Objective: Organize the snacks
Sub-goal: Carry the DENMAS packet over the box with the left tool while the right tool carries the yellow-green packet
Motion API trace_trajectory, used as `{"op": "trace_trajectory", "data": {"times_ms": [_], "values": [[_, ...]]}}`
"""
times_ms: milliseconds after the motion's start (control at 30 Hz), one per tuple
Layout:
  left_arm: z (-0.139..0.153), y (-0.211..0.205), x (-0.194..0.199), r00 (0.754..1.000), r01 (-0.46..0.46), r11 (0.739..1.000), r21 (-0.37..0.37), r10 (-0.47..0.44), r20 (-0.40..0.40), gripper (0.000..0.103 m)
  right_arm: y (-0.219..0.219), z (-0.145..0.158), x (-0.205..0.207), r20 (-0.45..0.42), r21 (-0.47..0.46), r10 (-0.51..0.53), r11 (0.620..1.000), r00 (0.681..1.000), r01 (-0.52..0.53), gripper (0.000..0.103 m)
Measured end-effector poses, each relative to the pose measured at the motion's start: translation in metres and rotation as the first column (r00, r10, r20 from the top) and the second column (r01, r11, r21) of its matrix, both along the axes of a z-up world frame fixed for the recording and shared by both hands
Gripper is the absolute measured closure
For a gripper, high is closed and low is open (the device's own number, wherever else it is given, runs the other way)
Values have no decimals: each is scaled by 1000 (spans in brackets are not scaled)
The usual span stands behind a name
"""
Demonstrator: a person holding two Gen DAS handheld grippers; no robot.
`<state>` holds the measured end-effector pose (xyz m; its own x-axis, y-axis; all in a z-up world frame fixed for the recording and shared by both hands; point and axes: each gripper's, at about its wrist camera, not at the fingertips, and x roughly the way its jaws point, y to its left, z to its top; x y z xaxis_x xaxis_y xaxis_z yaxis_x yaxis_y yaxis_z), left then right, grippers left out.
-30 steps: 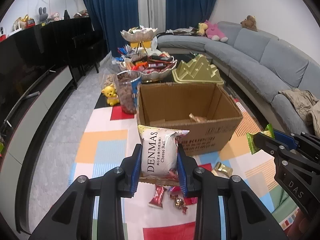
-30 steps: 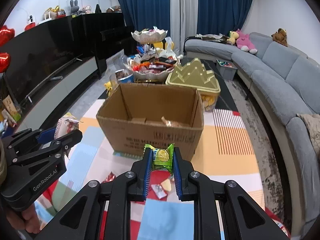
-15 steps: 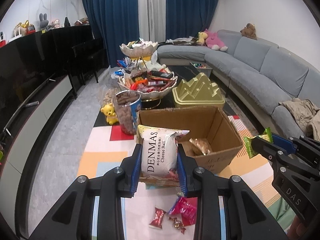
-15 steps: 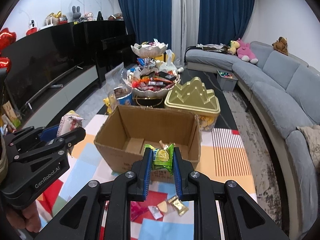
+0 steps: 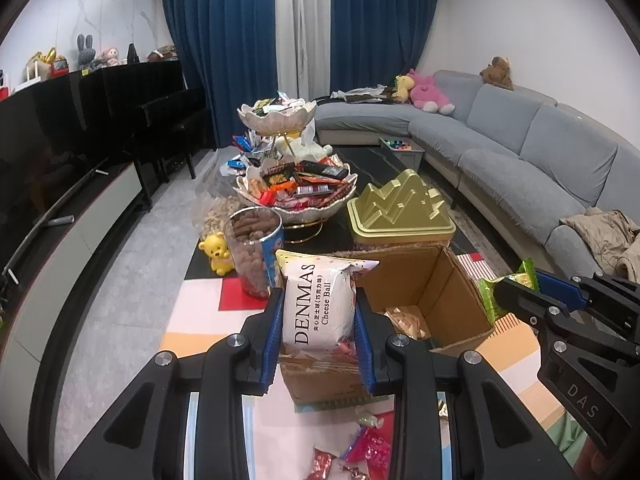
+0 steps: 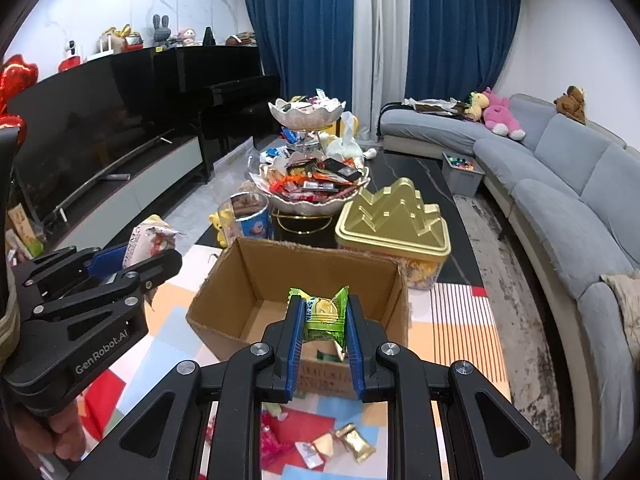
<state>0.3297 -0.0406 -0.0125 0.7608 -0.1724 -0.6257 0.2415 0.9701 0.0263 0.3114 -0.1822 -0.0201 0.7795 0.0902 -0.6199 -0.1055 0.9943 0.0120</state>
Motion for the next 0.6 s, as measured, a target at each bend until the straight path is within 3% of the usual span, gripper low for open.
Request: {"op": "trace_trajectory", "data": {"times_ms": [600], "values": [[-24, -12, 46, 998, 36, 999, -3, -36, -48, 71, -8, -9, 52, -24, 5, -14, 1000, 1000, 14, 81]]}}
